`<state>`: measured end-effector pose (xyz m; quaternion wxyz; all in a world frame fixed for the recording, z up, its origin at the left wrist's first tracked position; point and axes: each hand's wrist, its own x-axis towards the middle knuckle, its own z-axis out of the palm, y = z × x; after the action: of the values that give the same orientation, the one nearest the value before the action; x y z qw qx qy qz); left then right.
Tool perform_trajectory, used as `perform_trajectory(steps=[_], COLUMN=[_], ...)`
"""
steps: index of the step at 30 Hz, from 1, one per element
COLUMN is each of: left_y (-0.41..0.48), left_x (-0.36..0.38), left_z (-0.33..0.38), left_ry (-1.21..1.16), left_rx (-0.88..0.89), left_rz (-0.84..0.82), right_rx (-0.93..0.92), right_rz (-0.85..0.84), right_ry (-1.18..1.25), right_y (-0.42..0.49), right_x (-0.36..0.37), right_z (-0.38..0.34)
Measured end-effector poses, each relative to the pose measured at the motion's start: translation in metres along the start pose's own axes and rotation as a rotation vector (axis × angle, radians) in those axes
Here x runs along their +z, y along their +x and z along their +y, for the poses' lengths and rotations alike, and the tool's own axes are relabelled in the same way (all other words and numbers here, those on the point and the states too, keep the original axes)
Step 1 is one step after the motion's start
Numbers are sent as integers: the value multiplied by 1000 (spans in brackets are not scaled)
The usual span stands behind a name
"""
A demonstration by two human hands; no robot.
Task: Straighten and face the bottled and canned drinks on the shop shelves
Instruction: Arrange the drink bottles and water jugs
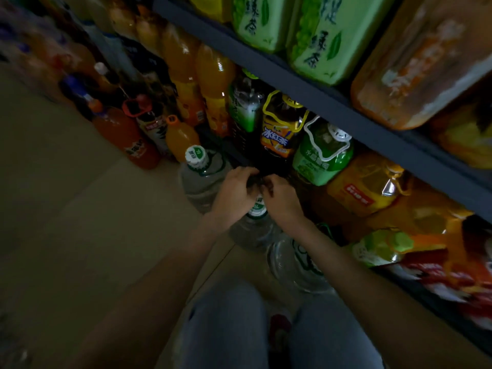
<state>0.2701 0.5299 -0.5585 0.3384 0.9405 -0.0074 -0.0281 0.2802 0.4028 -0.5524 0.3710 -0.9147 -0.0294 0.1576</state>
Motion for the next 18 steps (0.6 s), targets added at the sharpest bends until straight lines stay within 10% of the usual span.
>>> perform_trajectory(steps=[18], left_y=[-175], left_x=[-9], left_z=[26], left_ry=[-271], left_rx=[-693], left_rz=[-252], right_rx=[161], right_rz=[-211], right_ry=[-128], right_y=[-126], right_x=[13], right_z=[-18])
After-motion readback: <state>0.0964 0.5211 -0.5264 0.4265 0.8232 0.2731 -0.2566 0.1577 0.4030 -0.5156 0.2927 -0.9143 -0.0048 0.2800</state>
